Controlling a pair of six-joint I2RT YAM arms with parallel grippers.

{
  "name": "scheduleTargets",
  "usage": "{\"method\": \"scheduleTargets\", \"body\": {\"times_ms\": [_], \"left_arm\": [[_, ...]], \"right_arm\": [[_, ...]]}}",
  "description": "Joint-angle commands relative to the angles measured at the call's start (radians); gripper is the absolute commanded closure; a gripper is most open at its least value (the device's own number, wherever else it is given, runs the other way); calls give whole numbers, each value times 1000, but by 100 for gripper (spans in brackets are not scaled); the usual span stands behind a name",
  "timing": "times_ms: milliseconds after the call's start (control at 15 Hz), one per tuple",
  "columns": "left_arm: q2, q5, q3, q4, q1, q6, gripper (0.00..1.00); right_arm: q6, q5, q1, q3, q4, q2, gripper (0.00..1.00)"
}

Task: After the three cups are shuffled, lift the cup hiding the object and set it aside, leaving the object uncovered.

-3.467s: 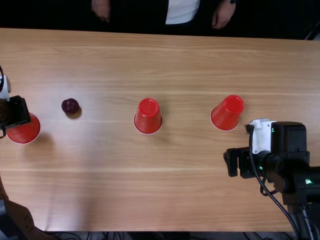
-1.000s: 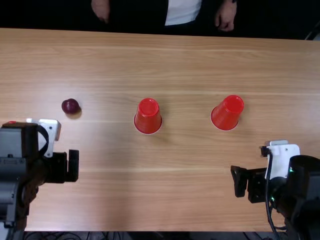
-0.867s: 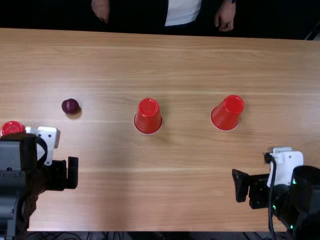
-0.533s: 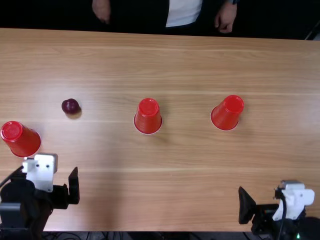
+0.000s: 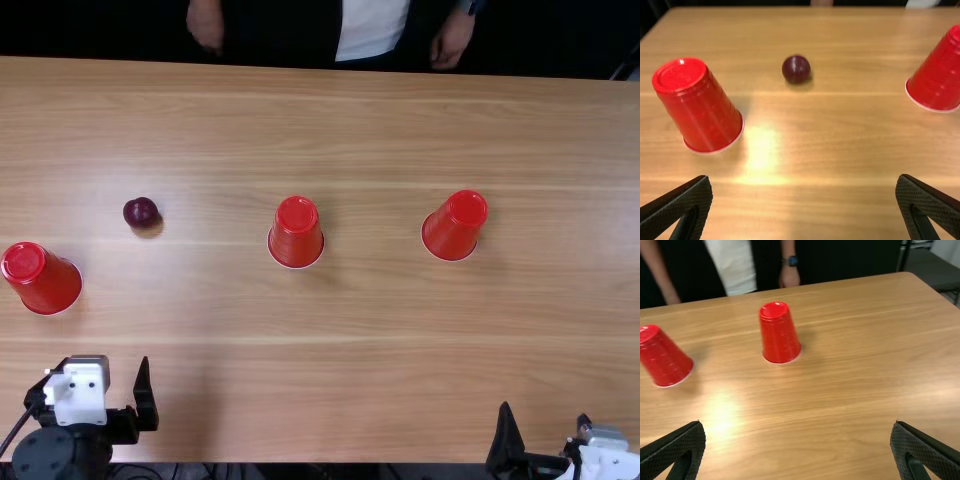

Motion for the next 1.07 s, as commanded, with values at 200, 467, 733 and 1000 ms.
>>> {"method": "scheduleTargets", "body": {"times_ms": [200,467,733,1000], "left_arm": [[-118,7,-109,26,0,15,0],[-118,15,-198,407,-1,21,0],[-118,29,-369,771,-6,21,0],[-118,28,-449,766,-6,21,0]], "right_arm": [[3,14,-17,-21,19,-8,0],[14,4,-19,-65,245,-8,0],[9,-62,-19,-389,877,-8,0],[1,-99,-19,-659,1153,-8,0]]}}
